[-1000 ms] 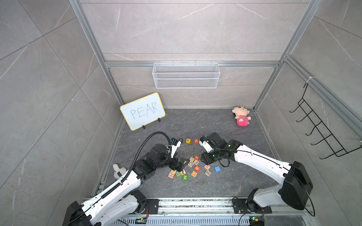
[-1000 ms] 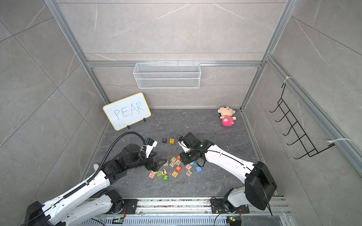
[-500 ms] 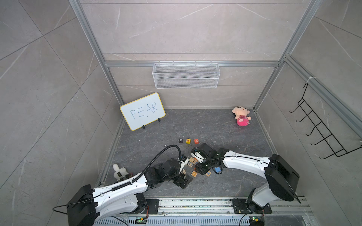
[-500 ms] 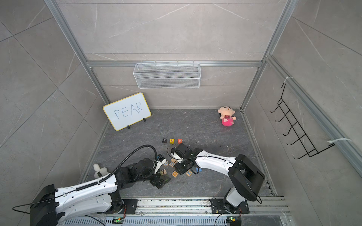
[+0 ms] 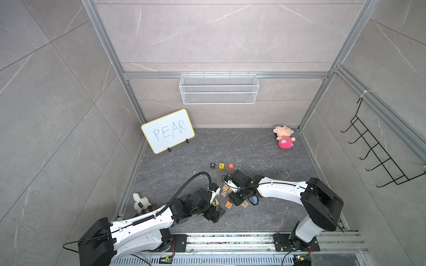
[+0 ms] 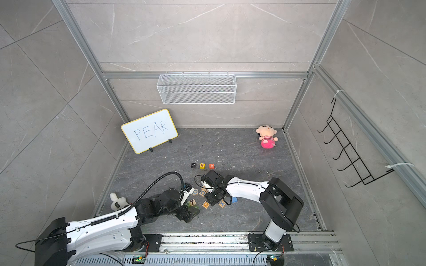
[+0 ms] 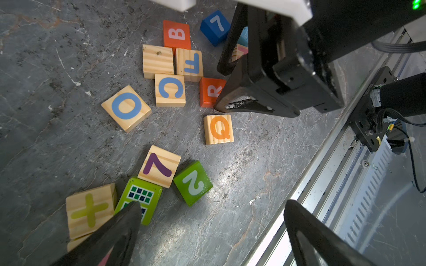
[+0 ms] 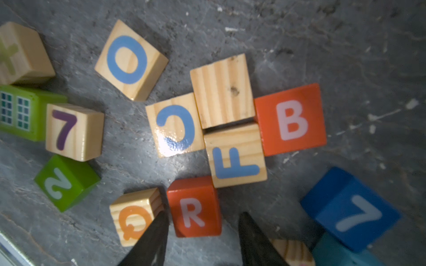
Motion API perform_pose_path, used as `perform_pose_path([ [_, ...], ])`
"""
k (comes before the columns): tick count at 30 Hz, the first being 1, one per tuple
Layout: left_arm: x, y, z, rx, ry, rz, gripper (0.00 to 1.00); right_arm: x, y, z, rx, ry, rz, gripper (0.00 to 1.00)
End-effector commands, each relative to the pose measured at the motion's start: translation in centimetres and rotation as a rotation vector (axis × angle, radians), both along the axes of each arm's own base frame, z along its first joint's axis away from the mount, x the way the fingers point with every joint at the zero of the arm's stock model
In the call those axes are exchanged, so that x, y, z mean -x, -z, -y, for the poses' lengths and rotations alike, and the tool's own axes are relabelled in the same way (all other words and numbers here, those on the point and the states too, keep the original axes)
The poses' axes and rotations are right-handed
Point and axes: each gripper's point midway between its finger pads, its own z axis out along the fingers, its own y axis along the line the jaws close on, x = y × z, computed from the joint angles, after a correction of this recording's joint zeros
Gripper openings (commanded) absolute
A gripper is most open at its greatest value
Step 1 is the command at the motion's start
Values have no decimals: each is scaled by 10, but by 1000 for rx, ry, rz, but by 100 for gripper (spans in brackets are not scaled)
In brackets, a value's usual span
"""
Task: Spell the uppercase word “pear” with letter blocks
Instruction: Pick up the letter block from the center of the board.
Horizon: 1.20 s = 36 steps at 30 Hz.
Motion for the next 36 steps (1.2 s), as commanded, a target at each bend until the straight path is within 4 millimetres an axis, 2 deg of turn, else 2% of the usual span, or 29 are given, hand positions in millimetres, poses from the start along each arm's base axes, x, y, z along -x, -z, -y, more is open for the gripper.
perform_pose_path([
  [1,-6,-9,7,33,-13,28,100,-6,3,-2,25,-6,26,51],
  [13,-8,-10,9,39,-8,41,100,-5,7,-6,18,-21,11,53],
  [24,-11,-14,9,39,-14,63,100,-3,3,-7,7,-27,14,37],
  [31,-15,-32,8,26,24,137,100,-4,-11,-11,-27,-16,25,36],
  [36,-22,-46,9,44,30,211,100,-3,-35,-17,-88,-10,30,34],
])
